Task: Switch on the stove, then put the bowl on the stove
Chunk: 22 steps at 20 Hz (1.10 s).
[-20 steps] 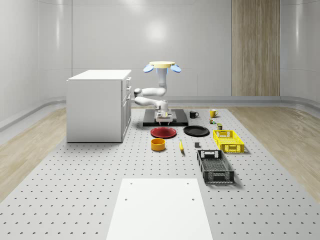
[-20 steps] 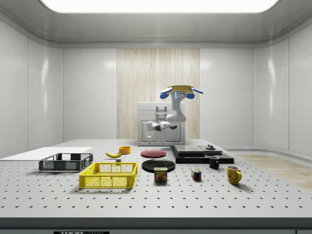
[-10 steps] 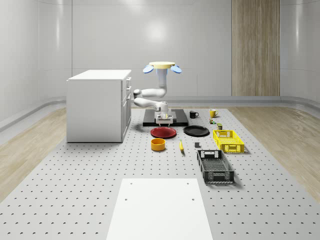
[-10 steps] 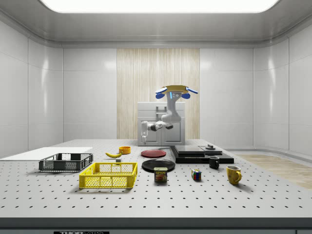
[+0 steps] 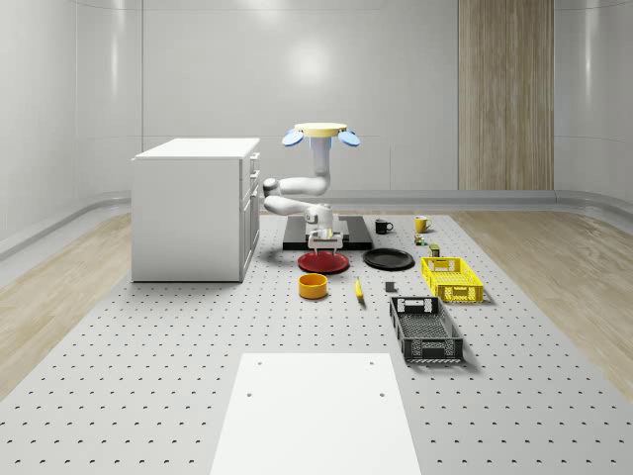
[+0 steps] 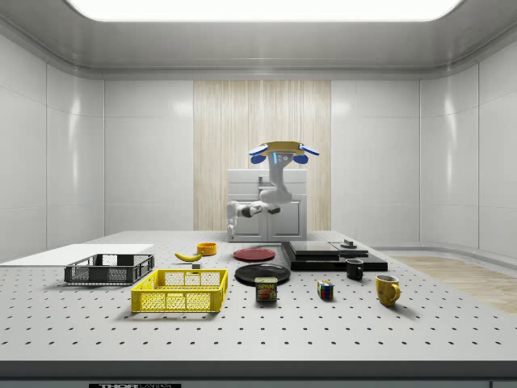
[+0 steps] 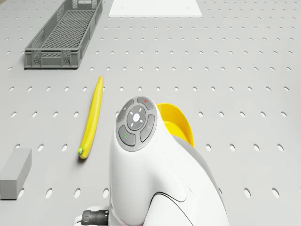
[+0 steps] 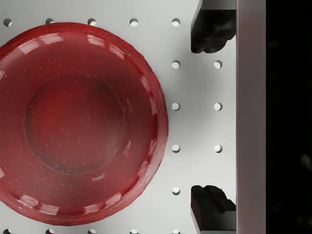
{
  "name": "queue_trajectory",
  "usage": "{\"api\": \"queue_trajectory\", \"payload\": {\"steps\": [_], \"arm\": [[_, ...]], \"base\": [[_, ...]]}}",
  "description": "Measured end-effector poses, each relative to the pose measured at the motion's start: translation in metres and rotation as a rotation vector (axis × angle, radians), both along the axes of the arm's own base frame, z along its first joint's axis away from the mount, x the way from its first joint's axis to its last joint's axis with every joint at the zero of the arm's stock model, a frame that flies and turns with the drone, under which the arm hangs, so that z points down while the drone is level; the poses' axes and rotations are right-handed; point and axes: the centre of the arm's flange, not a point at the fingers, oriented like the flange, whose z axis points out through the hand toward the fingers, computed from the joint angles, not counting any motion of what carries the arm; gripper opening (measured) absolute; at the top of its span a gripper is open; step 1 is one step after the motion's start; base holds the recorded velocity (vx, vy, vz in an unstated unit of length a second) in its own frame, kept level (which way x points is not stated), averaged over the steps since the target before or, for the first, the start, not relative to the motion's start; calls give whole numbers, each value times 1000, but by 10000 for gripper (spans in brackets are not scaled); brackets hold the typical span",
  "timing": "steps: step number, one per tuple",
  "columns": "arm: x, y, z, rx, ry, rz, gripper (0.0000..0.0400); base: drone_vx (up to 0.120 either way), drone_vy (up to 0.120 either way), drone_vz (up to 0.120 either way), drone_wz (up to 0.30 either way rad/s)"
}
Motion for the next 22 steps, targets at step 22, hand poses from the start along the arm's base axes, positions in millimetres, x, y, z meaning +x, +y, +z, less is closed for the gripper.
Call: {"api": "queue_trajectory", "payload": {"steps": [22], "arm": [[0, 0, 0, 0, 0, 0, 400]], "base": [[120, 0, 0, 0]]}}
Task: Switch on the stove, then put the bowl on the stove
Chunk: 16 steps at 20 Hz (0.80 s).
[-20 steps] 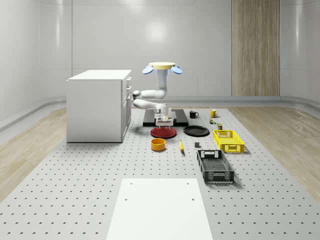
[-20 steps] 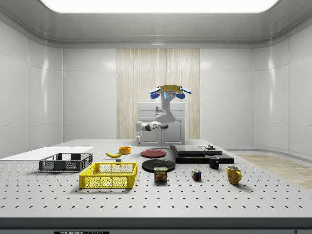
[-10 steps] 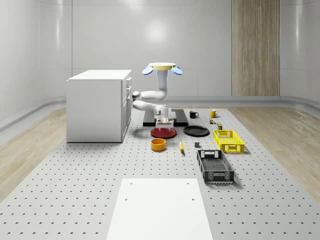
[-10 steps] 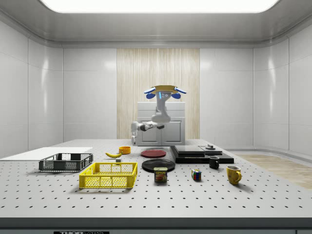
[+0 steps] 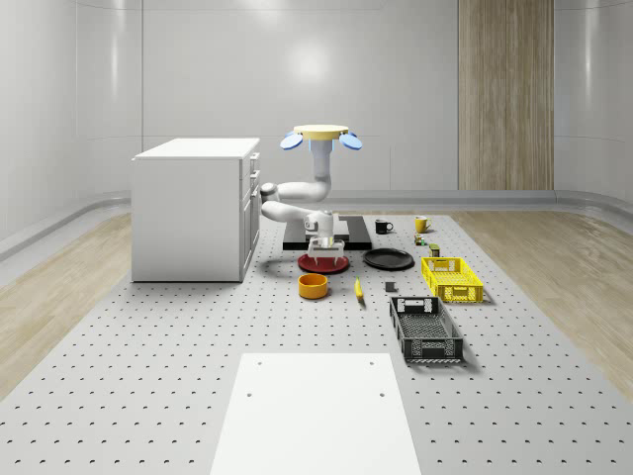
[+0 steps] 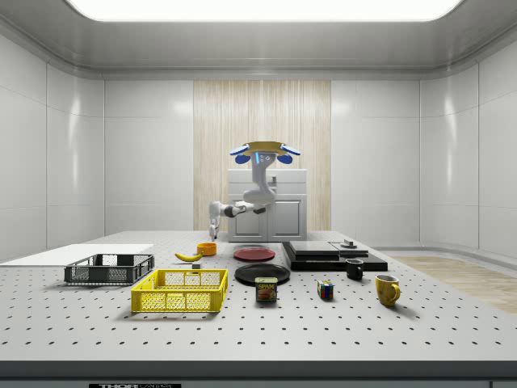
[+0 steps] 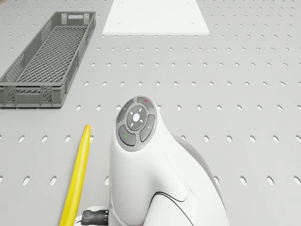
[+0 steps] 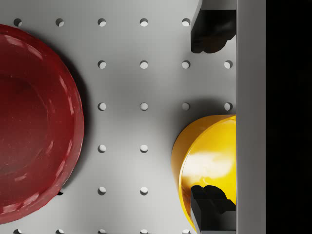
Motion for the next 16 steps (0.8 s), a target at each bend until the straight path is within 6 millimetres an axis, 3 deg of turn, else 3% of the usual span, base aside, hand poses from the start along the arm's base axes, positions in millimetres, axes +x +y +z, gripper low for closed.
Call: {"api": "queue_trajectory", "payload": {"steps": [3, 5, 10, 16], "arm": [[0, 0, 0, 0, 0, 0, 400], [0, 0, 0, 0, 0, 0, 400], [0, 0, 0, 0, 0, 0, 400], [0, 0, 8, 0, 0, 0, 400]], "base": [[120, 0, 0, 0], [120, 120, 0, 0], [120, -8, 0, 0], [13, -13, 0, 0]]}}
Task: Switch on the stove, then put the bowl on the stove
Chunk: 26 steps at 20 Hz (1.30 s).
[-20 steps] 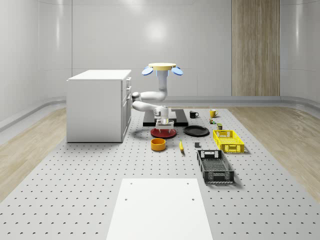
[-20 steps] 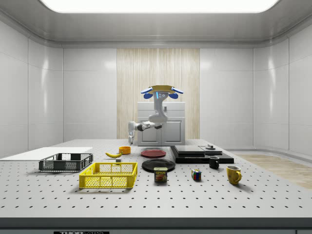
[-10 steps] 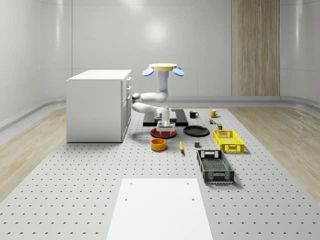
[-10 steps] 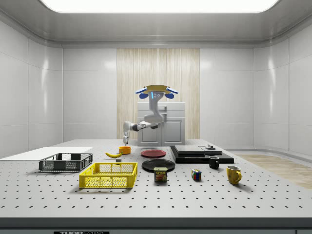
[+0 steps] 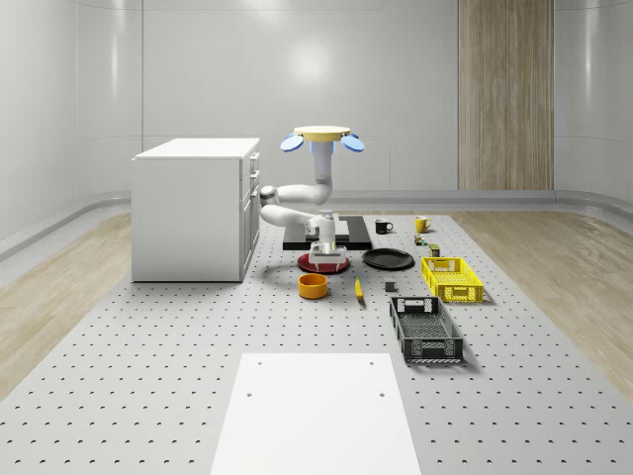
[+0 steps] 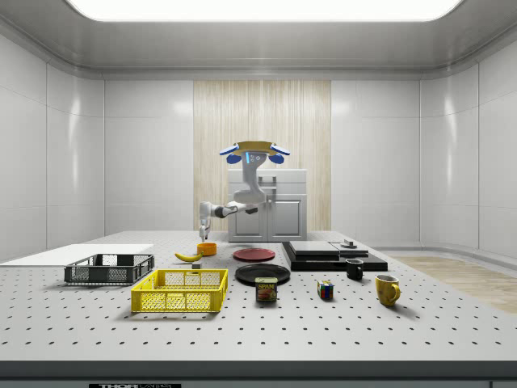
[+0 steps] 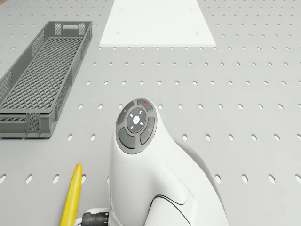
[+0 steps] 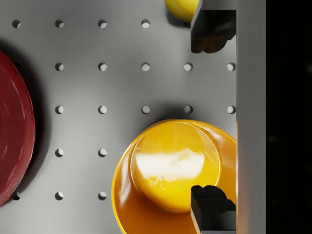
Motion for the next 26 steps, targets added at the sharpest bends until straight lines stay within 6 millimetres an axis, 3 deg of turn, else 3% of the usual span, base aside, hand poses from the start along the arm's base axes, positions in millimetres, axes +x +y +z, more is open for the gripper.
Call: {"api": "queue_trajectory", "payload": {"steps": [14, 26], "arm": [[0, 9, 45, 0, 0, 0, 400], [0, 5, 56, 0, 0, 0, 400]], "base": [[0, 0, 0, 0], [0, 0, 0, 0]]}}
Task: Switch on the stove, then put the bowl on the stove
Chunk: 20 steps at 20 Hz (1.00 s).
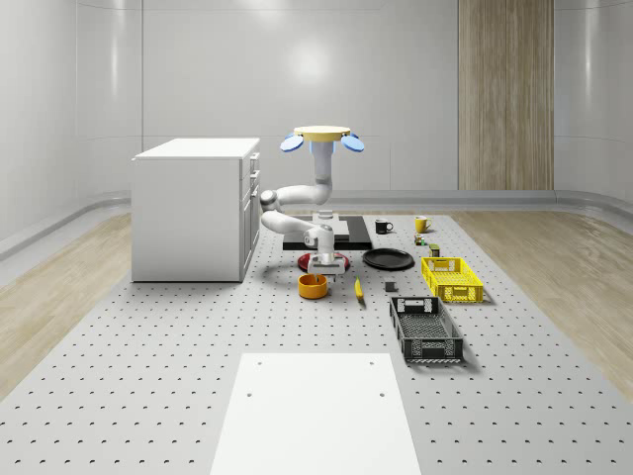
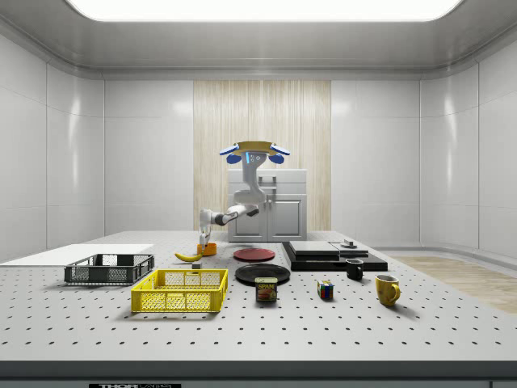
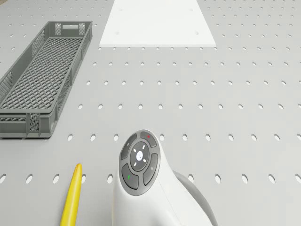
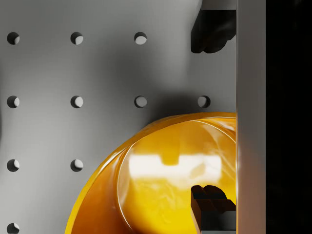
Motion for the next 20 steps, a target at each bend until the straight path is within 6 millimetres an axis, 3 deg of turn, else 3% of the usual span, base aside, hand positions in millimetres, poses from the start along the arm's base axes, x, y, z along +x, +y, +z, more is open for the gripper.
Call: {"api": "queue_trajectory", "payload": {"steps": [1, 3, 6, 11, 17, 20], "arm": [[0, 0, 1, 0, 0, 0, 334], [0, 0, 2, 0, 0, 0, 242], [0, -1, 3, 0, 0, 0, 167], [0, -1, 3, 0, 0, 0, 119], [0, -1, -5, 0, 0, 0, 104], [0, -1, -16, 0, 0, 0, 102]], "base": [[0, 0, 0, 0], [0, 0, 0, 0], [0, 0, 0, 0], [0, 0, 0, 0], [0, 0, 0, 0], [0, 0, 120, 0]]}}
